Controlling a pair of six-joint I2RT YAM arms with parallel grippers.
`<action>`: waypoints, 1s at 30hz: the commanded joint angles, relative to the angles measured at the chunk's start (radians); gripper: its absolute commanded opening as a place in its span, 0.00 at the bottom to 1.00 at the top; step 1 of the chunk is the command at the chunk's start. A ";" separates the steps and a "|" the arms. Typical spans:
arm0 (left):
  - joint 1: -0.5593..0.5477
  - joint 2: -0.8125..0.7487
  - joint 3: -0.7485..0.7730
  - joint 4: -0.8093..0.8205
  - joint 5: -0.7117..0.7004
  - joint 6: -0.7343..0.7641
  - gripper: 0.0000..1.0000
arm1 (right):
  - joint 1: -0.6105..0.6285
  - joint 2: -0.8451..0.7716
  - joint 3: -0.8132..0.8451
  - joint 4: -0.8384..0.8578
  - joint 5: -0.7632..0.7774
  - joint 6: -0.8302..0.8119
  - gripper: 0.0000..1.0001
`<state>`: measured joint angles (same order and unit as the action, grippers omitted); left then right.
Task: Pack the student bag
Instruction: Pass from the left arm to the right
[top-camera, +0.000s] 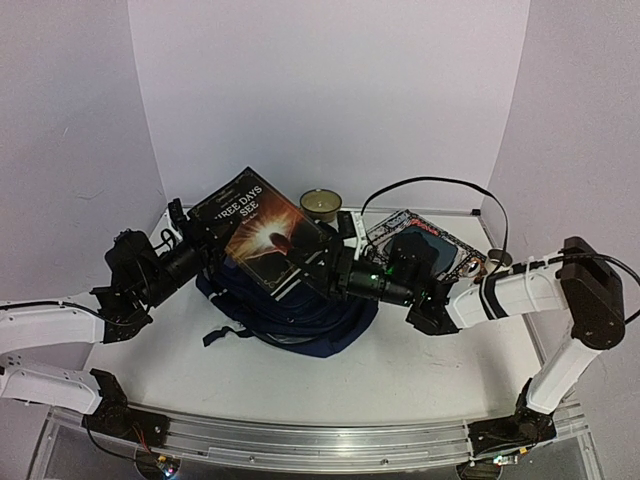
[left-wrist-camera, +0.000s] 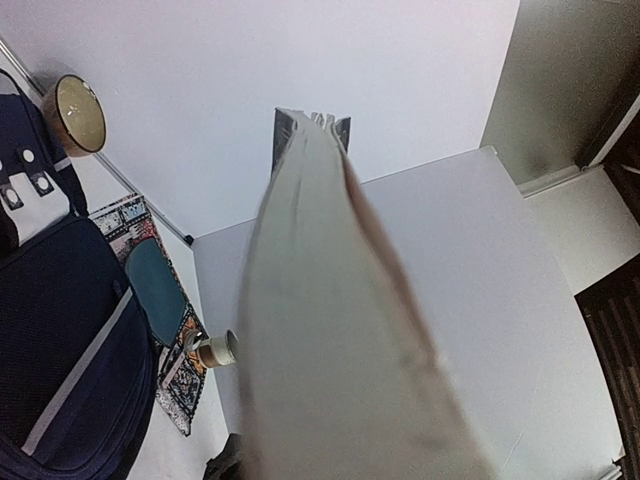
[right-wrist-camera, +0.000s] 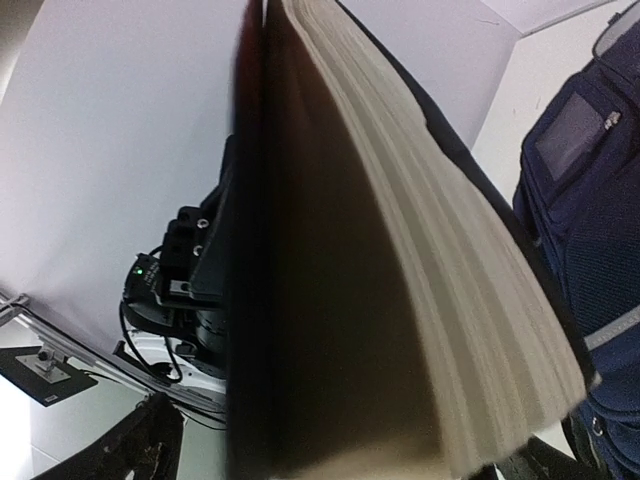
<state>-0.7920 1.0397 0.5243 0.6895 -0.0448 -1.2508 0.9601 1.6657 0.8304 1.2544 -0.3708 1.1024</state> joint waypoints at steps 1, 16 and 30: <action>-0.006 -0.015 0.034 0.143 0.012 -0.034 0.00 | -0.033 -0.011 0.060 0.290 -0.046 0.021 0.90; -0.024 0.036 0.014 0.163 0.030 -0.065 0.00 | -0.074 -0.028 0.082 0.361 -0.079 0.020 0.59; -0.027 0.081 -0.047 0.168 0.026 -0.013 0.14 | -0.141 -0.099 0.004 0.370 -0.107 0.018 0.00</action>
<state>-0.8166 1.1043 0.4892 0.7703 -0.0296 -1.3043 0.8574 1.6464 0.8570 1.2684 -0.4552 1.1317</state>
